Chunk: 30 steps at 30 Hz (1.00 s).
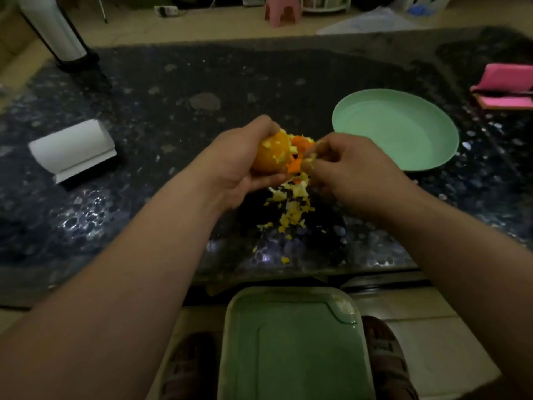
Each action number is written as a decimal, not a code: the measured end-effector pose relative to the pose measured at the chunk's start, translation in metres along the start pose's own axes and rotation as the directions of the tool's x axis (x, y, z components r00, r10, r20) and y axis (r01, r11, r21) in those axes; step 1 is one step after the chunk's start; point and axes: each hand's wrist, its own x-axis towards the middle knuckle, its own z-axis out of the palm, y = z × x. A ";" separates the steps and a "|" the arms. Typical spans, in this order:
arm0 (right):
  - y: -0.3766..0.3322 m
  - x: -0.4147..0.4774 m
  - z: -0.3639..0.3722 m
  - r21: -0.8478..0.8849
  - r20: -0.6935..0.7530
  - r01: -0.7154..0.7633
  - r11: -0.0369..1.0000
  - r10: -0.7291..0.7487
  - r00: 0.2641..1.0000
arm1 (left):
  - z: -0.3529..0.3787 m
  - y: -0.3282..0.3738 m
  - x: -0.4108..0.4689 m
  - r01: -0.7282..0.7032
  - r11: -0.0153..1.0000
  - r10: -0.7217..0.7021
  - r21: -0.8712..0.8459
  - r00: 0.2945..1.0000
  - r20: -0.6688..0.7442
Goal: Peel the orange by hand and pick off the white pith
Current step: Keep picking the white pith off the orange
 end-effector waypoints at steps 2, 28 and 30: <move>0.002 0.000 0.002 0.130 0.047 -0.058 0.990 0.052 0.998 | 0.002 -0.001 0.004 0.035 0.997 -0.034 -0.068 0.999 0.016; -0.010 -0.004 -0.001 -0.012 -0.129 0.079 0.997 -0.080 0.988 | -0.004 -0.014 0.003 -0.382 0.866 0.340 0.322 0.923 0.180; -0.010 -0.005 -0.002 -0.047 -0.139 0.091 0.995 -0.097 0.986 | -0.004 -0.014 0.001 -0.382 0.869 0.335 0.314 0.922 0.196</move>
